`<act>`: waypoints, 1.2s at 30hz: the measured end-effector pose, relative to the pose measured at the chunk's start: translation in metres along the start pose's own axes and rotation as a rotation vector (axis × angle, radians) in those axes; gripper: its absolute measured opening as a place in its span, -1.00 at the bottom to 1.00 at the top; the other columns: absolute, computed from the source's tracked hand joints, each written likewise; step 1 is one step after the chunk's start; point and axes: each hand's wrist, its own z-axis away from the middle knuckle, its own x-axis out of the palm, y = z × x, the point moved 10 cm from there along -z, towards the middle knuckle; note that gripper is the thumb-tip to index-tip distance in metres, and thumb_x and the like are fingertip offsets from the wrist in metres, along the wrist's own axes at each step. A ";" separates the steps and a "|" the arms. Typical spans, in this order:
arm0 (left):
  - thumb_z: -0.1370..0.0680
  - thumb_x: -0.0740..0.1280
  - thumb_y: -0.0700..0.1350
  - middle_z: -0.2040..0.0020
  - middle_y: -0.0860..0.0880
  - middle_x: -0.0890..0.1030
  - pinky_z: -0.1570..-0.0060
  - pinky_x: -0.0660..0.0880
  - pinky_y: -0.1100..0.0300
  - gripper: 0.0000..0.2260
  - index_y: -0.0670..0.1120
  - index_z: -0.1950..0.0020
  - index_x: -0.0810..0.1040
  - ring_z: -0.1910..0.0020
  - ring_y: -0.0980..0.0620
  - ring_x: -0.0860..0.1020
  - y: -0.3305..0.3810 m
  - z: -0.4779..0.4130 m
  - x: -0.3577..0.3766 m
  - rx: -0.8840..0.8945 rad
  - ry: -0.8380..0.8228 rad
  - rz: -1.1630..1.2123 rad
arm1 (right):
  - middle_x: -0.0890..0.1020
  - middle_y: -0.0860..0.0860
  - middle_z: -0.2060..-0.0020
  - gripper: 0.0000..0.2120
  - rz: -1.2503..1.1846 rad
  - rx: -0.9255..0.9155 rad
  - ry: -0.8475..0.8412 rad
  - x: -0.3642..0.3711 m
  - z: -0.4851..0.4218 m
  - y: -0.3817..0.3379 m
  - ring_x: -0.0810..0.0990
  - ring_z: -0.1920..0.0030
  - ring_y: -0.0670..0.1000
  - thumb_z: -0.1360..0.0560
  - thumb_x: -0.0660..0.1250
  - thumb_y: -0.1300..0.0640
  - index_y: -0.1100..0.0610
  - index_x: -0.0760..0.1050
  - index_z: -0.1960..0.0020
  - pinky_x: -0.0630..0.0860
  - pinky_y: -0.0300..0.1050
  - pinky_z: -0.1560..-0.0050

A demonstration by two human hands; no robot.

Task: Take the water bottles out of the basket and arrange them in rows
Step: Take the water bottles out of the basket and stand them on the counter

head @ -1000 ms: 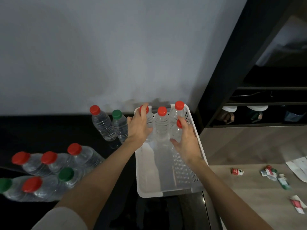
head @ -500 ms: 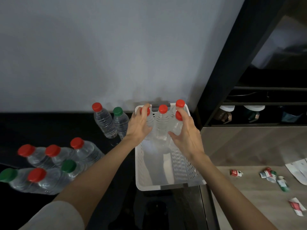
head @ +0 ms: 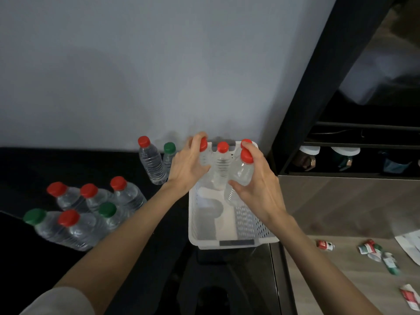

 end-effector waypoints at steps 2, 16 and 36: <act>-0.32 0.53 -0.19 -0.22 -0.07 0.47 0.06 0.55 0.05 -0.30 0.09 -0.31 0.22 0.02 -0.13 0.58 0.010 0.005 -0.024 0.025 0.027 0.045 | 0.42 -0.07 -0.33 -0.17 0.009 -0.026 -0.005 -0.005 0.000 -0.015 0.54 -0.17 0.00 -0.38 0.52 0.09 -0.21 0.06 -0.42 0.58 0.02 -0.04; -0.30 0.53 -0.12 0.04 0.08 0.50 0.24 0.42 0.40 -0.38 0.07 -0.23 0.27 0.20 0.13 0.51 0.031 0.122 -0.196 0.043 0.240 0.143 | 0.46 -0.12 -0.31 -0.07 -0.020 -0.227 -0.041 -0.011 0.045 -0.164 0.44 0.02 -0.22 -0.33 0.56 -0.02 -0.31 -0.03 -0.41 0.47 -0.14 0.01; -0.34 0.53 -0.08 0.00 0.12 0.47 0.08 0.54 0.06 -0.44 0.08 -0.20 0.29 0.15 0.12 0.52 -0.168 0.314 -0.257 -0.261 0.140 0.020 | 0.48 -0.09 -0.32 -0.08 -0.263 -0.123 -0.369 0.181 0.161 -0.237 0.53 -0.20 -0.12 -0.33 0.55 0.09 -0.21 0.04 -0.46 0.53 -0.05 -0.18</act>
